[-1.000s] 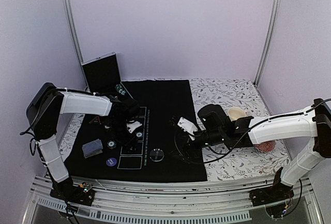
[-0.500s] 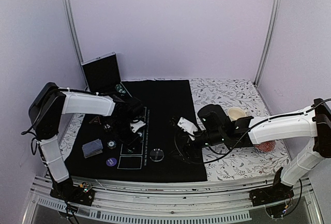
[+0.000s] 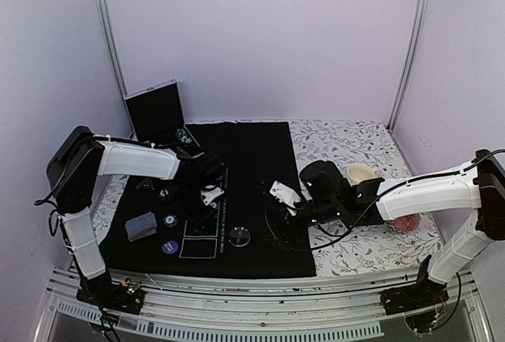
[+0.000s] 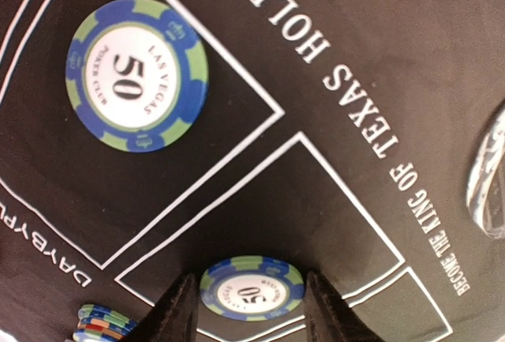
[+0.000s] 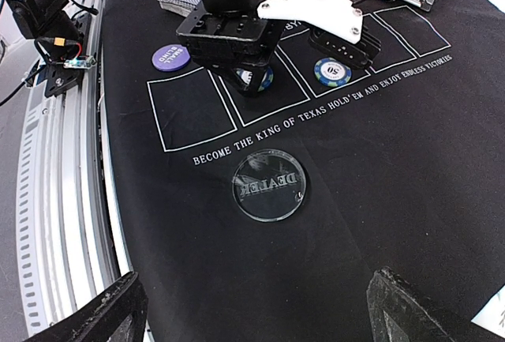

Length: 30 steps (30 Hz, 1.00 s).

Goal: Distribute texas hold em gaming equipment
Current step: Pick up the poker chip from the community card area.

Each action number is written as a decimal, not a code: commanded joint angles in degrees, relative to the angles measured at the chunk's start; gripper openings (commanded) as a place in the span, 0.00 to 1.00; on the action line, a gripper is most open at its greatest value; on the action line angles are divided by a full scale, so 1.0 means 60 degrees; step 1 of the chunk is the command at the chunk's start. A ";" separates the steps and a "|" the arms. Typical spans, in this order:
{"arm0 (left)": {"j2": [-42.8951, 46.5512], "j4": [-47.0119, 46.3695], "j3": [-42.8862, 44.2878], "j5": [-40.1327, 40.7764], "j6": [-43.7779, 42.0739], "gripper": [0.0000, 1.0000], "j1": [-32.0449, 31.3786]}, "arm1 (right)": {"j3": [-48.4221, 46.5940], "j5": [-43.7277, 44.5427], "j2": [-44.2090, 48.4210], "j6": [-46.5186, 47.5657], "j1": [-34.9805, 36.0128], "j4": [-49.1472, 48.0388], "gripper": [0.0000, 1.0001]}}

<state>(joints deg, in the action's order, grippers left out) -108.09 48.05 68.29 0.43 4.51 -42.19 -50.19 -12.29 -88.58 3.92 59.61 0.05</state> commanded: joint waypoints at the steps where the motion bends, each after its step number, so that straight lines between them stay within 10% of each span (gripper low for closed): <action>1: -0.0385 0.0120 -0.0222 -0.0072 0.0042 0.42 -0.0152 | -0.0256 0.0042 -0.0076 0.0093 0.0054 0.0117 0.99; 30: 0.1559 0.1024 -0.0131 0.0592 0.0171 0.36 0.2292 | -0.0284 -0.0060 -0.0165 0.0122 0.0054 0.0222 0.99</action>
<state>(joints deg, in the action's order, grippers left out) -99.66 52.27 68.95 3.92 5.37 -30.48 -50.30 -12.34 -88.60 3.97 59.61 1.32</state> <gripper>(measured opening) 0.371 0.987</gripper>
